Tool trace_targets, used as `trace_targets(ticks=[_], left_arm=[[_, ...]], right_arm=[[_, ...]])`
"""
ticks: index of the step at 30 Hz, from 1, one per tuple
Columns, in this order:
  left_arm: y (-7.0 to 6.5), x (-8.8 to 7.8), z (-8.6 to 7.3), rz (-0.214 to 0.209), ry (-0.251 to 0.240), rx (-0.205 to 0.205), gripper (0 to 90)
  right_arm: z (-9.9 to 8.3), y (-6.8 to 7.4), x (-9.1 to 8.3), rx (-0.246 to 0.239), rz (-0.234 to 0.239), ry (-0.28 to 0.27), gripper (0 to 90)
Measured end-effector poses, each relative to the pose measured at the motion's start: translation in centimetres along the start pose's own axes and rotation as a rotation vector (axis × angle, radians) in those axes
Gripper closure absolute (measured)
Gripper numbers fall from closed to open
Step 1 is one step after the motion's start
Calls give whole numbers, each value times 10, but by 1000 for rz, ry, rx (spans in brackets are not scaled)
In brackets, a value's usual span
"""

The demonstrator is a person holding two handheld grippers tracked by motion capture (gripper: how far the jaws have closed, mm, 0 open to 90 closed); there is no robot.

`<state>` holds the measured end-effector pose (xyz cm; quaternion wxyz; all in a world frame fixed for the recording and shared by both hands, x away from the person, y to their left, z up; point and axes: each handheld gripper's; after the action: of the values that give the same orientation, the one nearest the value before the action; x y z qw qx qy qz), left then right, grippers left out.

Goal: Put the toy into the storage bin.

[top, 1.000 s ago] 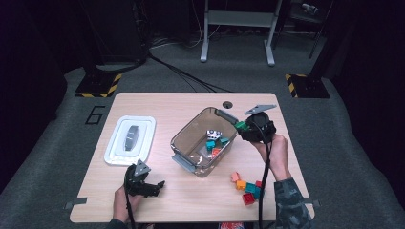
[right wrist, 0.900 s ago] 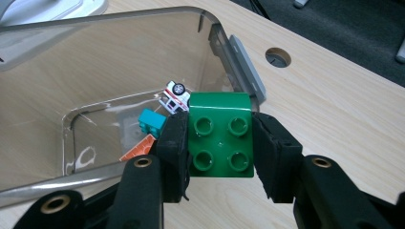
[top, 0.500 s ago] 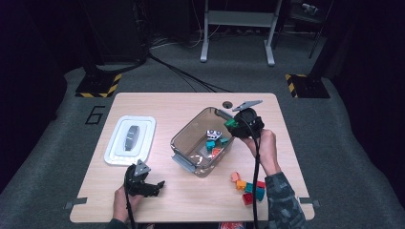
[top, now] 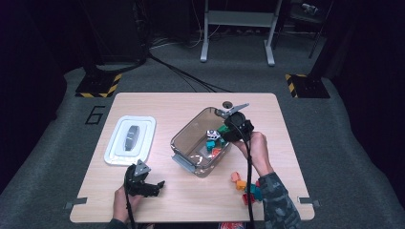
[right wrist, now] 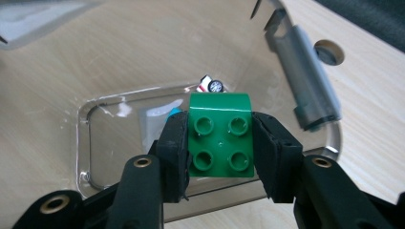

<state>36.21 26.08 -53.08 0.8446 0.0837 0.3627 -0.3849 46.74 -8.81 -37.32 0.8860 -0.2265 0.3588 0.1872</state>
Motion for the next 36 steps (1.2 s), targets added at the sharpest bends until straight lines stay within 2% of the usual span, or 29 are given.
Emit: trace_targets(ticks=[5, 10, 15, 23, 28, 30, 36], left_arm=[[0, 0, 0, 0, 0, 0, 45], [0, 0, 0, 0, 0, 0, 45], [0, 0, 0, 2, 0, -1, 45], [0, 0, 0, 2, -1, -1, 46], [0, 0, 0, 2, -1, 0, 46], [0, 0, 0, 2, -1, -1, 45], [0, 0, 0, 2, -1, -1, 46]], right_arm=[[-3, 2, 4, 0, 9, 24, 581], [-5, 2, 4, -12, 3, 18, 578], [-8, 2, 0, -1, -3, 16, 522], [-17, -3, -10, 40, -19, 1, 342], [-26, -7, -19, 60, 2, -30, 209], [-31, -7, -23, 85, 5, -33, 163], [-48, -10, -28, 107, 11, -33, 95]])
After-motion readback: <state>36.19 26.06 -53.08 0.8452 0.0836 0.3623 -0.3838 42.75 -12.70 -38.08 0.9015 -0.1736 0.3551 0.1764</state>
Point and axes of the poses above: each handheld gripper's, and its own axes: x roughly forward along the jaws, z roughly out of its top, y roughly to its left, and after that the axes turned 13 degrees about -z, right-handed
